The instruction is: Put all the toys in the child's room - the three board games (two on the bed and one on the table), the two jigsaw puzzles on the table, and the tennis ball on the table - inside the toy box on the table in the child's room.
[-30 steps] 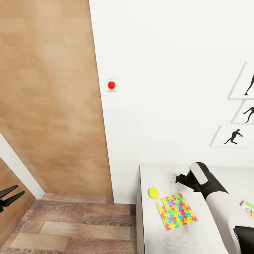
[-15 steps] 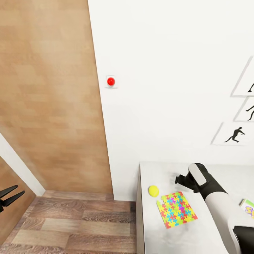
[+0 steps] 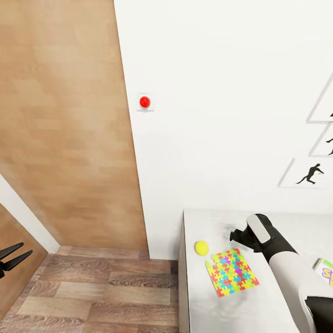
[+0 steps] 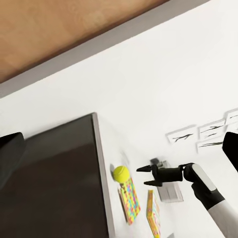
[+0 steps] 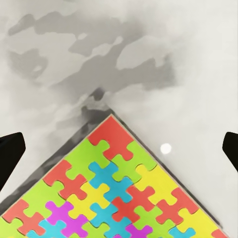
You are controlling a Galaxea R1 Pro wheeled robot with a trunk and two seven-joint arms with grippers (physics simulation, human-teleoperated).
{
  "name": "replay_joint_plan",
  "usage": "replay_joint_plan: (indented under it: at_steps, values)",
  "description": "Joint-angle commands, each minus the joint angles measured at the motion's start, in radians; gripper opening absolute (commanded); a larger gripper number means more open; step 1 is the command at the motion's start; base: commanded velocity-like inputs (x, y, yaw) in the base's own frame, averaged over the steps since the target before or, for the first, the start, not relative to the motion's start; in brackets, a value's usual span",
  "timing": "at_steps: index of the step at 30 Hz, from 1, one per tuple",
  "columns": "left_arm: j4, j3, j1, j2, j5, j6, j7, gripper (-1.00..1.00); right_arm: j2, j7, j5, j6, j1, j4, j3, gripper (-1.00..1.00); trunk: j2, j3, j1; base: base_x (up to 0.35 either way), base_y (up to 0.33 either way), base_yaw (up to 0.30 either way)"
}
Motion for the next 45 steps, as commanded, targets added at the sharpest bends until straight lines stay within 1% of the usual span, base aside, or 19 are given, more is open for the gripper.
replay_joint_plan:
  at_steps: [1,18,27,31,45]
  values:
    - [0.0,0.0,-0.001,0.0,-0.001,0.011,-0.004,1.0,0.0,-0.009,-0.01,0.002,-0.001,-0.001,-0.001,1.0,-0.002,-0.004,0.001,0.0,0.0,0.0]
    - [0.0,0.002,-0.001,0.0,-0.001,0.011,-0.004,1.0,0.0,-0.008,-0.01,0.002,-0.001,-0.001,0.001,1.0,-0.002,-0.032,0.001,0.0,0.0,0.0]
    - [0.0,0.002,-0.001,0.0,-0.001,0.011,-0.004,1.0,0.0,-0.006,-0.01,0.002,-0.001,-0.002,0.024,1.0,-0.002,-0.046,0.001,0.0,0.0,0.0]
    - [0.0,0.001,-0.001,0.0,-0.001,0.011,-0.004,1.0,0.0,-0.005,-0.01,0.001,-0.001,-0.002,0.029,1.0,-0.002,-0.052,0.001,0.0,0.0,0.0]
    - [0.0,0.001,0.0,0.0,-0.001,0.011,-0.004,1.0,0.002,-0.002,-0.01,-0.002,-0.001,-0.003,0.032,1.0,-0.002,-0.056,0.001,0.0,0.0,0.0]
